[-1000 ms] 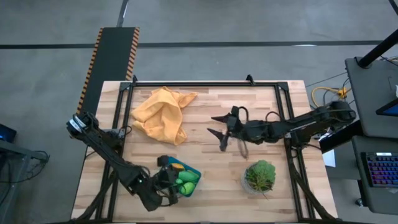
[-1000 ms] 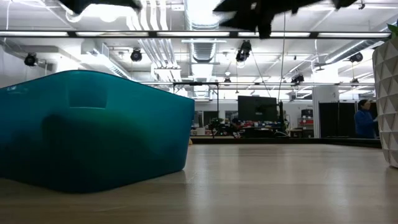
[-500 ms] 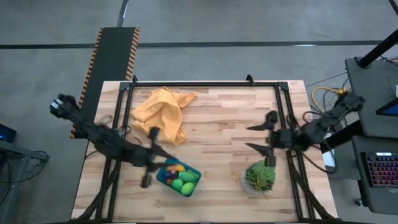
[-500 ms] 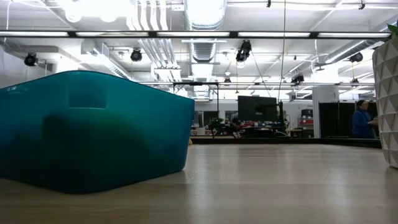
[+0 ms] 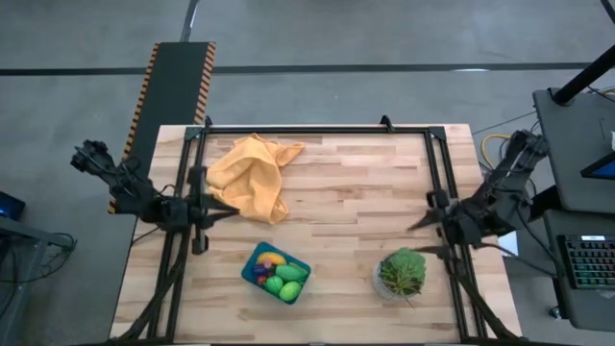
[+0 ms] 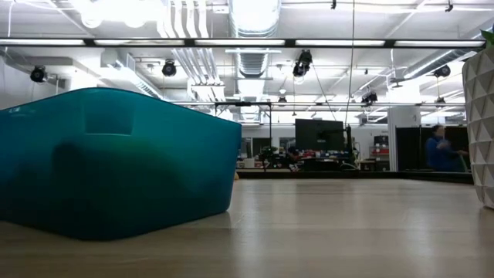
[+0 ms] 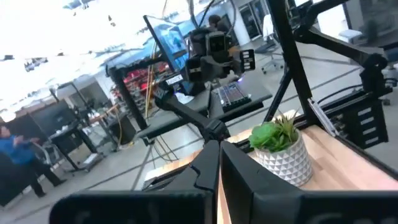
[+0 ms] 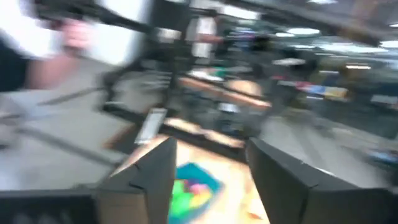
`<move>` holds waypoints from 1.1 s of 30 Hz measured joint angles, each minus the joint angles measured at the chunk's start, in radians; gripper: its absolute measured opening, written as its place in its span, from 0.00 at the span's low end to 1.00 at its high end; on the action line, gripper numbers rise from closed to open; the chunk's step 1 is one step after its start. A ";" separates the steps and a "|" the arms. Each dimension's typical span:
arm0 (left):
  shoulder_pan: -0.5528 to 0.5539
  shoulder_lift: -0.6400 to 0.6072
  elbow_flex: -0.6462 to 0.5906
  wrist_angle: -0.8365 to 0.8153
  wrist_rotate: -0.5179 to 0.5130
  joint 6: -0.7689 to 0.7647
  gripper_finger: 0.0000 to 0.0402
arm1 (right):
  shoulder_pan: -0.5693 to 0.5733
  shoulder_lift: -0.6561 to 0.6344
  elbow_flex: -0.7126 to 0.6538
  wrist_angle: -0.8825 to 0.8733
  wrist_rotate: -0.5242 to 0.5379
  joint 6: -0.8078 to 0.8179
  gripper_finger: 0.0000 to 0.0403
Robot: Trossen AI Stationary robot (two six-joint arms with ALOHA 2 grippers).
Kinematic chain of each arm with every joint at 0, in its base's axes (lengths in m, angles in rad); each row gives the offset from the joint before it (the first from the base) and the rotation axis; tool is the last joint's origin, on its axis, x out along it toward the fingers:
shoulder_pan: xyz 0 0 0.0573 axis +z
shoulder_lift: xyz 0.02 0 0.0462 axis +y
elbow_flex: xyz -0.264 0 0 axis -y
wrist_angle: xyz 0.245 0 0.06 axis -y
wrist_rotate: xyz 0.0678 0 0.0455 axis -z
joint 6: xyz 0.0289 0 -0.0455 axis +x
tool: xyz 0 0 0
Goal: Pick and placing Produce into tupperware
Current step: Return to Home Position
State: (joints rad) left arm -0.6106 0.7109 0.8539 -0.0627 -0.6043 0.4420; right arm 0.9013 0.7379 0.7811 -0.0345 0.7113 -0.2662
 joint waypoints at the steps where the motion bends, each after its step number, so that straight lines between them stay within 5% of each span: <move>1: 0.000 -0.014 -0.025 0.020 0.001 0.015 0.00 | -0.018 -0.012 0.000 -0.031 -0.083 0.024 0.46; 4: 0.001 -0.052 -0.086 0.092 0.013 0.062 0.00 | -0.099 -0.034 -0.004 -0.050 -0.309 0.022 0.31; 8: 0.030 -0.090 -0.129 0.126 0.024 0.072 0.00 | -0.256 -0.045 -0.005 -0.051 -0.363 -0.111 0.06; 13: 0.122 -0.120 -0.142 0.127 0.071 0.088 0.00 | -0.588 -0.037 -0.005 0.018 -0.605 -0.186 0.02; 20: 0.225 -0.164 -0.138 0.025 0.165 -0.008 0.00 | -1.039 -0.040 -0.011 0.023 -0.939 0.002 0.02; 27: 0.225 -0.347 -0.153 -0.252 0.167 -0.231 0.00 | -1.071 -0.098 -0.081 0.009 -0.963 0.032 0.02; 33: 0.224 -0.504 -0.283 -0.173 0.277 -0.208 0.00 | -1.072 -0.211 -0.227 0.089 -0.893 0.071 0.02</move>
State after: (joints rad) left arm -0.3861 0.2072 0.5714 -0.2356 -0.3273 0.2336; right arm -0.1707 0.5265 0.5545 0.0546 -0.1821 -0.1947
